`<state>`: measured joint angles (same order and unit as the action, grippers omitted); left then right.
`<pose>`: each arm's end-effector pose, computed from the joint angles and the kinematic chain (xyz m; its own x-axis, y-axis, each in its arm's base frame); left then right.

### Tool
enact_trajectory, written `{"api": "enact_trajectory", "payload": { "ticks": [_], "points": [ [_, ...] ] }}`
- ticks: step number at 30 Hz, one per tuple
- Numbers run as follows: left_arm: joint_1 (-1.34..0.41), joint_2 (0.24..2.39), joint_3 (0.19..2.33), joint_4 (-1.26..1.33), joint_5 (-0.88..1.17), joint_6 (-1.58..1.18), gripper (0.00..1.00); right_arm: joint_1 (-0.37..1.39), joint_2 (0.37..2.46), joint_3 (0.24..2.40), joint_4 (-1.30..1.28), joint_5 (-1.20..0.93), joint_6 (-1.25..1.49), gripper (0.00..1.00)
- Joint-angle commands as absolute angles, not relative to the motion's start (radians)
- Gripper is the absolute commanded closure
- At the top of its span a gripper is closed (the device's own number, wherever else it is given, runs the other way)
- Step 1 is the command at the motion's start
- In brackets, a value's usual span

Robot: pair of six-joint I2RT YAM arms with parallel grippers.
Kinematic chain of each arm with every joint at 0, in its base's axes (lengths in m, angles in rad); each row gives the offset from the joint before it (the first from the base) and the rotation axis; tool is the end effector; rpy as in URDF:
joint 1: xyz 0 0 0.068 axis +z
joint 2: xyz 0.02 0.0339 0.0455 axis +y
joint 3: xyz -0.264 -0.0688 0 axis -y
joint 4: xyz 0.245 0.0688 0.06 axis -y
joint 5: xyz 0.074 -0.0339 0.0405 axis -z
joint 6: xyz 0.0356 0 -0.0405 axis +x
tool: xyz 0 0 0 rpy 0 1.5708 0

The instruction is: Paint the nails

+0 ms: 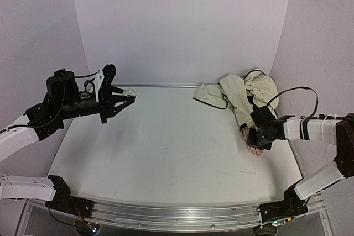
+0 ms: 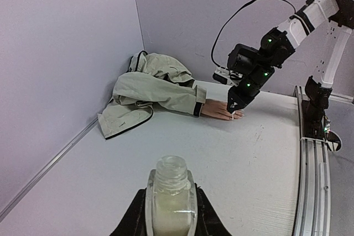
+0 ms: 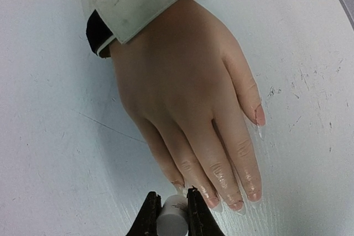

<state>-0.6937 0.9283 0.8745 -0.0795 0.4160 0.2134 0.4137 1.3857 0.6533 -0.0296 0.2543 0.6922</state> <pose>0.1563 -0.1487 0.3574 0.0892 0.1778 -0.9800 0.8942 0.4191 0.1574 0.2528 0.1012 0.1789 -0.6286 0.3986 -0.6678 0.2322 0.9157 0.3280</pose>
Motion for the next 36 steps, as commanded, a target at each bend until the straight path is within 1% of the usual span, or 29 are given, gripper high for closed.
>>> {"api": "enact_trajectory", "payload": {
  "ticks": [1, 36],
  "points": [
    [-0.69, 0.903, 0.884, -0.059, 0.422, 0.23, 1.0, 0.409, 1.383, 0.67, -0.07, 0.274, 0.705, 1.0],
    [-0.69, 0.9, 0.884, -0.061, 0.421, 0.231, 1.0, 0.41, 1.388, 0.666, -0.083, 0.274, 0.717, 1.0]
  ]
}}
